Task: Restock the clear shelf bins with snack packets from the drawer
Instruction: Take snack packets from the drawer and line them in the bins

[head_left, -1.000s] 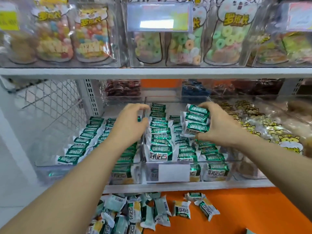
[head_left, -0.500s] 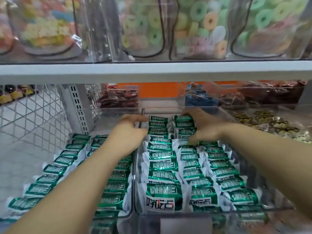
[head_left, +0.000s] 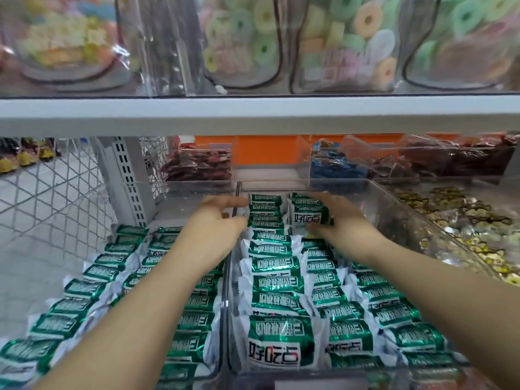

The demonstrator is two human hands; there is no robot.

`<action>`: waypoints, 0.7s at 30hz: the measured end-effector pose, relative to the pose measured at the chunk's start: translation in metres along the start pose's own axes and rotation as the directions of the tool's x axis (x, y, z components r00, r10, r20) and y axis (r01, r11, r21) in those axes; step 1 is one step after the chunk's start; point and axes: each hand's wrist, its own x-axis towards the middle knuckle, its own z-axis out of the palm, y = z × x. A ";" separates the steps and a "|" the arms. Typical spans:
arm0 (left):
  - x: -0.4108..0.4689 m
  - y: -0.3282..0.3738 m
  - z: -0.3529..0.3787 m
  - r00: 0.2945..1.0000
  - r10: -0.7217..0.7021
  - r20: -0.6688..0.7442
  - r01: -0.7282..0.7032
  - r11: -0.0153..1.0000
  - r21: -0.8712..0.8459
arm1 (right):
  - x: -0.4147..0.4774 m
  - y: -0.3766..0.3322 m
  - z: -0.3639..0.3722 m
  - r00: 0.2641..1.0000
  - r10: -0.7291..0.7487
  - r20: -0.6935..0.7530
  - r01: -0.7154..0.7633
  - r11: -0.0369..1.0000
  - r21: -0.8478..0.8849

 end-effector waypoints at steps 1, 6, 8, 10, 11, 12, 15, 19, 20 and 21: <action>0.000 0.000 0.000 1.000 -0.001 -0.001 0.001 1.000 -0.009 | -0.002 -0.002 0.002 0.999 -0.011 0.032 0.011 1.000 -0.019; -0.001 0.001 0.003 0.999 0.018 -0.033 -0.019 0.999 -0.040 | 0.005 -0.012 0.000 0.979 0.083 0.187 -0.043 0.977 -0.208; 0.000 0.000 0.004 0.999 0.029 -0.036 -0.030 0.999 -0.039 | 0.009 -0.014 -0.004 0.979 0.082 0.188 -0.019 0.949 -0.313; 0.000 -0.002 0.003 0.999 0.032 -0.033 -0.033 0.998 -0.048 | 0.009 -0.016 -0.006 0.986 0.051 0.159 0.027 0.890 -0.455; 0.000 -0.002 0.003 0.999 0.033 -0.029 -0.035 0.998 -0.056 | 0.009 -0.018 -0.006 0.987 0.046 0.155 0.035 0.875 -0.483; 0.000 -0.002 0.003 0.999 0.036 -0.028 -0.038 0.997 -0.060 | 0.009 -0.019 -0.005 0.985 0.056 0.164 0.032 0.873 -0.487; 0.002 -0.003 0.004 0.999 0.038 -0.036 -0.040 0.997 -0.064 | 0.008 -0.019 0.003 0.974 0.069 0.214 0.039 0.884 -0.466; 0.001 -0.003 0.005 0.999 0.026 -0.045 -0.029 0.997 -0.073 | 0.004 -0.015 0.007 0.970 0.085 0.226 0.036 0.875 -0.483; 0.000 -0.003 0.005 0.999 0.026 -0.048 -0.029 0.997 -0.070 | 0.005 -0.016 0.006 0.968 0.088 0.235 0.041 0.868 -0.494; -0.001 -0.003 0.005 0.999 0.023 -0.048 -0.026 0.997 -0.066 | 0.005 -0.018 0.004 0.965 0.092 0.244 0.047 0.860 -0.508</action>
